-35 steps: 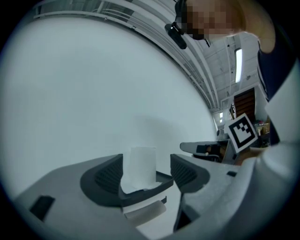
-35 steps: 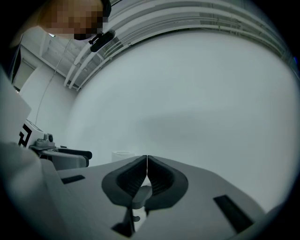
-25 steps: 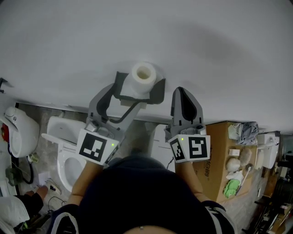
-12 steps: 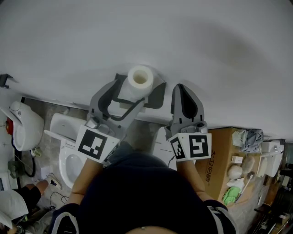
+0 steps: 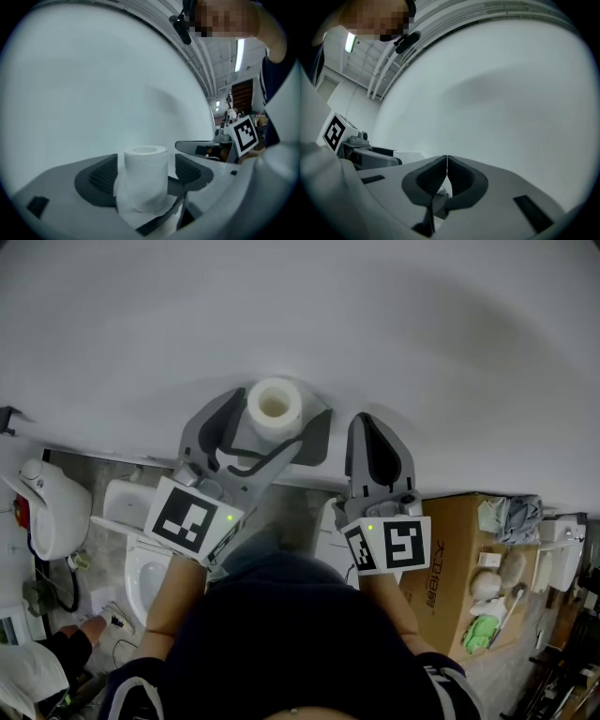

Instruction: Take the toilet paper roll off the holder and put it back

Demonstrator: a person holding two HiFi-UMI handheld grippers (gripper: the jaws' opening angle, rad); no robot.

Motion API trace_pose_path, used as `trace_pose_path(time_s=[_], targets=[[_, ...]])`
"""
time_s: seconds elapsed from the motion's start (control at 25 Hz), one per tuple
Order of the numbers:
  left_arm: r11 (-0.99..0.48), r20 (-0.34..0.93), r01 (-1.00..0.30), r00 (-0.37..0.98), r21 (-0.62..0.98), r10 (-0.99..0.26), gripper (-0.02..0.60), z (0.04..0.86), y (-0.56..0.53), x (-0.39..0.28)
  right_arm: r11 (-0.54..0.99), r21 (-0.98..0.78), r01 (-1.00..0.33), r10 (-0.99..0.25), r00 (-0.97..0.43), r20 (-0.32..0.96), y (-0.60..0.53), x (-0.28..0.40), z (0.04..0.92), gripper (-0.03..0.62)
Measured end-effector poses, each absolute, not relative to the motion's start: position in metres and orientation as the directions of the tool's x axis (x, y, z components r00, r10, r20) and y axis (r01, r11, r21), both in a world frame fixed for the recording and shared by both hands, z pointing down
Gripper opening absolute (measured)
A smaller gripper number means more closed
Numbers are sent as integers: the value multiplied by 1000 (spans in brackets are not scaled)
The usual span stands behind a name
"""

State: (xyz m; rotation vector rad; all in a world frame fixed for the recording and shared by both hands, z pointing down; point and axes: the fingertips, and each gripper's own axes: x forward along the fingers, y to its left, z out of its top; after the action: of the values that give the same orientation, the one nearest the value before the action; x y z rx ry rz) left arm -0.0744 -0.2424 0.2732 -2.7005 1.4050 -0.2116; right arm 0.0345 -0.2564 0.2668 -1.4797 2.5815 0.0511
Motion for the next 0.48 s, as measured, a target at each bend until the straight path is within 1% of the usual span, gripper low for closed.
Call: trace_pose_path(time_s=[0.48], targets=[[-658,210,-740,627,-139,-750,365,289,-258,-61,440,-69,-895,-890,-424,-167,-254,45,262,17]])
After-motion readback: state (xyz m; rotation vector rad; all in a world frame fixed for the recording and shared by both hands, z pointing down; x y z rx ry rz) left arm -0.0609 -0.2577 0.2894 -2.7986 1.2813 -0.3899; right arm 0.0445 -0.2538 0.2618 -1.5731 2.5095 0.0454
